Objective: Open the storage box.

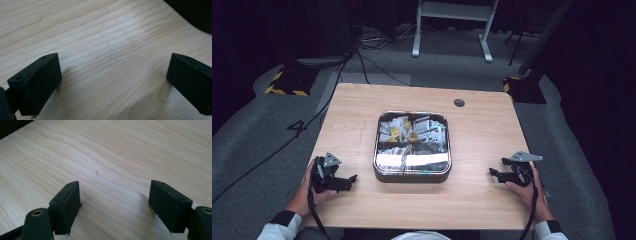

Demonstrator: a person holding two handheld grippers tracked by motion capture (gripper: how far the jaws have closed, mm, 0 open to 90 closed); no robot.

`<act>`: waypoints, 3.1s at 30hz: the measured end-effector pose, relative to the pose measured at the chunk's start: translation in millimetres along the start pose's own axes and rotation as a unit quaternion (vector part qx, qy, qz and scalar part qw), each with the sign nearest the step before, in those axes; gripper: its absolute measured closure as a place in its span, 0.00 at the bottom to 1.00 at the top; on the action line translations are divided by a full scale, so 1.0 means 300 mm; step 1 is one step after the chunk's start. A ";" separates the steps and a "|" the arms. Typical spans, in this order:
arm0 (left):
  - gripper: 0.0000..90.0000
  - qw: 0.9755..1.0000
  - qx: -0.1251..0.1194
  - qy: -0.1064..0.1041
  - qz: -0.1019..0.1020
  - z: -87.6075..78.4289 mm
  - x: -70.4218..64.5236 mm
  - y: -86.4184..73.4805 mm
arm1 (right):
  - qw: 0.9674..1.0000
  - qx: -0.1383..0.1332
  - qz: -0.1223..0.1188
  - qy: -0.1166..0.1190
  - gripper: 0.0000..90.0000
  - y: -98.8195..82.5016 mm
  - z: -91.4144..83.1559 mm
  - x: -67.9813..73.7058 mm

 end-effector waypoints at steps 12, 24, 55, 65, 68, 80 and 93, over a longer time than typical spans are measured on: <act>0.00 0.999 0.001 -0.026 0.023 -0.004 0.011 -0.004 | 1.000 -0.016 -0.002 0.019 0.28 0.092 -0.016 0.026; 0.00 0.999 0.001 -0.028 0.024 -0.004 0.012 -0.004 | 0.995 -0.042 -0.053 0.067 0.31 0.322 0.038 0.144; 0.01 0.999 0.000 -0.024 0.022 -0.005 0.009 -0.005 | 0.975 -0.011 -0.147 0.168 0.36 0.586 0.411 0.572; 0.01 1.000 0.000 -0.018 0.017 -0.006 0.005 -0.005 | 0.973 0.005 -0.145 0.177 0.40 0.621 0.498 0.637; 0.01 1.000 0.000 -0.017 0.016 -0.006 0.004 -0.006 | 0.974 0.007 -0.141 0.175 0.44 0.630 0.510 0.648; 0.01 1.000 -0.001 -0.017 0.015 -0.009 0.001 -0.009 | 0.975 -0.001 -0.138 0.174 0.66 0.635 0.501 0.649; 0.01 1.000 0.000 -0.018 0.014 -0.010 0.000 -0.009 | 0.975 -0.029 -0.141 0.170 0.66 0.675 0.447 0.632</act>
Point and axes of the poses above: each handheld gripper's, and its own axes: z roughly forward along the jaws, y roughly out of its top, x roughly to its left, the point moved 6 cm from there along z, roughly forward along the jaws, and after that the axes turned 6 degrees about -x, right-handed, at the moved point
